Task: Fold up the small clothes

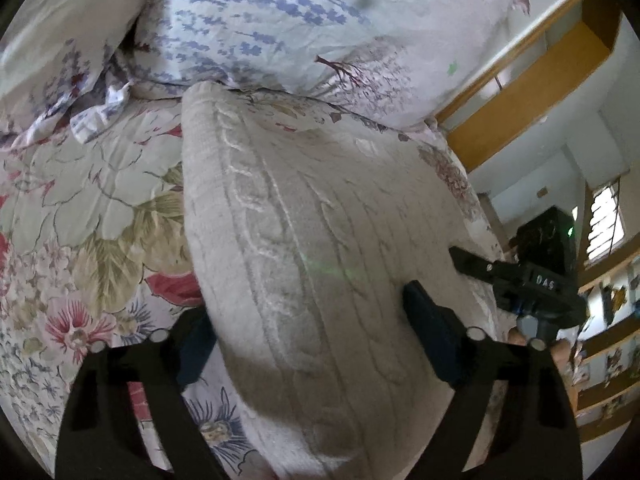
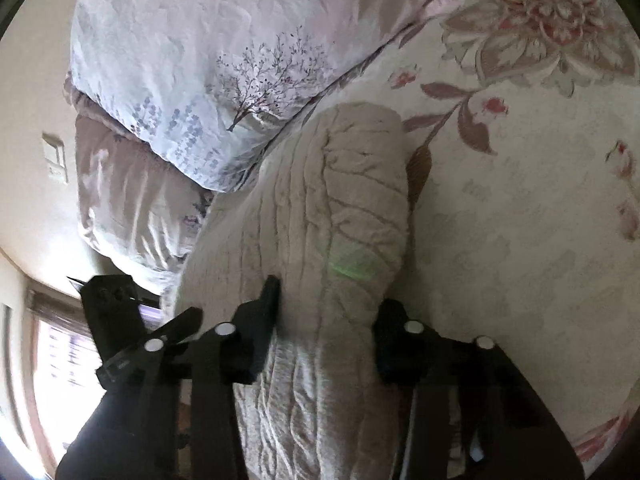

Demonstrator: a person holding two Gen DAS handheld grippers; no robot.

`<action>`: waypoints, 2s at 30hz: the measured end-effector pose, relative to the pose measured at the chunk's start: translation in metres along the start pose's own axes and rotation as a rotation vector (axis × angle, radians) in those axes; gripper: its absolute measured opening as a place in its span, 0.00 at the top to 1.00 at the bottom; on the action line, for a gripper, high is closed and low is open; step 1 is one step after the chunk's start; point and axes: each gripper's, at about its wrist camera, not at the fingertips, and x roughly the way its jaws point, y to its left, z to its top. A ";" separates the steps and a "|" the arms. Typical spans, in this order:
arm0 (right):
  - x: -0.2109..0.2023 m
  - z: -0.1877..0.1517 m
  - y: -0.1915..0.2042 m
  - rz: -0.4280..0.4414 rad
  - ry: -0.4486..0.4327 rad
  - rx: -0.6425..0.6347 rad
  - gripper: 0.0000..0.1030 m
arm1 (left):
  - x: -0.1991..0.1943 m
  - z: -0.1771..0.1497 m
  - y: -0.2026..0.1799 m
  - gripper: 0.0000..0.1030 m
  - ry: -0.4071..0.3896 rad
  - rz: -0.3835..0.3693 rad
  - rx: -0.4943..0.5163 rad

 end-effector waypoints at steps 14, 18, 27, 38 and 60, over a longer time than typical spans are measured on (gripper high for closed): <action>-0.009 -0.021 0.057 0.060 -0.083 -0.092 0.74 | -0.068 -0.016 0.027 0.64 -0.084 -0.158 -0.079; 0.018 -0.032 0.096 0.063 -0.058 -0.193 0.80 | -0.113 -0.028 0.048 0.64 -0.131 -0.128 -0.078; 0.120 -0.059 0.159 -0.058 0.102 -0.366 0.72 | -0.163 -0.060 0.144 0.59 -0.159 -0.016 -0.226; 0.099 -0.052 0.147 -0.137 -0.008 -0.302 0.84 | -0.174 -0.073 0.158 0.26 -0.211 0.128 -0.245; 0.092 -0.143 0.184 -0.341 -0.090 -0.669 0.67 | -0.170 -0.120 0.084 0.13 -0.296 0.551 0.096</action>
